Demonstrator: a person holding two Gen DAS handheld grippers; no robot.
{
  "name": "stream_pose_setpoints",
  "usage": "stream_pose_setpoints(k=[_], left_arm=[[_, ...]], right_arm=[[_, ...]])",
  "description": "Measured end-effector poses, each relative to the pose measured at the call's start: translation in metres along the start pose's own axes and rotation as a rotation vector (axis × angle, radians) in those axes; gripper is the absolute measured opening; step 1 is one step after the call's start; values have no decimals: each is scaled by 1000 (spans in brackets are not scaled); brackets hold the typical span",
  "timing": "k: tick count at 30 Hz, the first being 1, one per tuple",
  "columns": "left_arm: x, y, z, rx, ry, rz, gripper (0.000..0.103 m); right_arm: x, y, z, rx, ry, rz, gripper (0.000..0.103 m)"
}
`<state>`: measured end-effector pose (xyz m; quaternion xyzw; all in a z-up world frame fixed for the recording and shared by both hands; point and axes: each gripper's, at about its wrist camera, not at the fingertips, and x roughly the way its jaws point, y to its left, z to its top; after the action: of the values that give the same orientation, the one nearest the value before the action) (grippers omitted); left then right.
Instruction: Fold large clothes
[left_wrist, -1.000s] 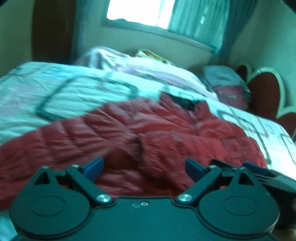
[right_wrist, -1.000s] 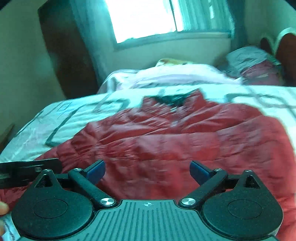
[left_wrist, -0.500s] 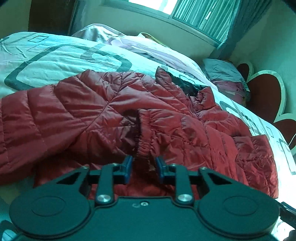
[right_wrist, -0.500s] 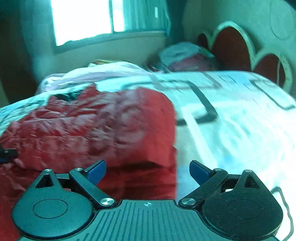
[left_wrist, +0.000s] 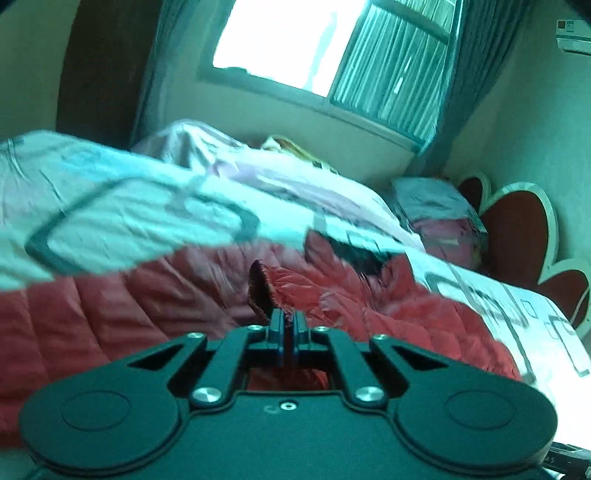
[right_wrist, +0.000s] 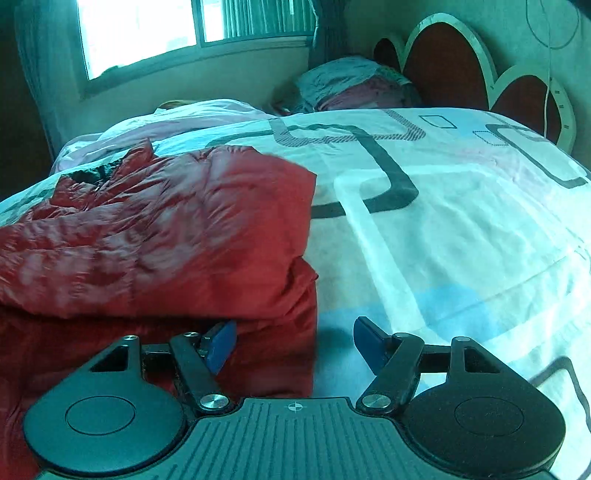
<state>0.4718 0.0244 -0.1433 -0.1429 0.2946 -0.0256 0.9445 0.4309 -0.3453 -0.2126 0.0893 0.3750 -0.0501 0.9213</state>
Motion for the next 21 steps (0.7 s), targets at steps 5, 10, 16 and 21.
stream_pose_setpoints(k=[5, 10, 16, 21], left_arm=[[11, 9, 6, 21, -10, 49, 4], [36, 3, -21, 115, 82, 89, 4], [31, 6, -33, 146, 107, 134, 24], [-3, 9, -22, 152, 33, 160, 60]], right_arm=[[17, 11, 21, 14, -14, 18, 39], [34, 0, 22, 68, 10, -7, 38], [8, -5, 16, -2, 21, -11, 38], [-32, -20, 16, 13, -47, 7, 38]])
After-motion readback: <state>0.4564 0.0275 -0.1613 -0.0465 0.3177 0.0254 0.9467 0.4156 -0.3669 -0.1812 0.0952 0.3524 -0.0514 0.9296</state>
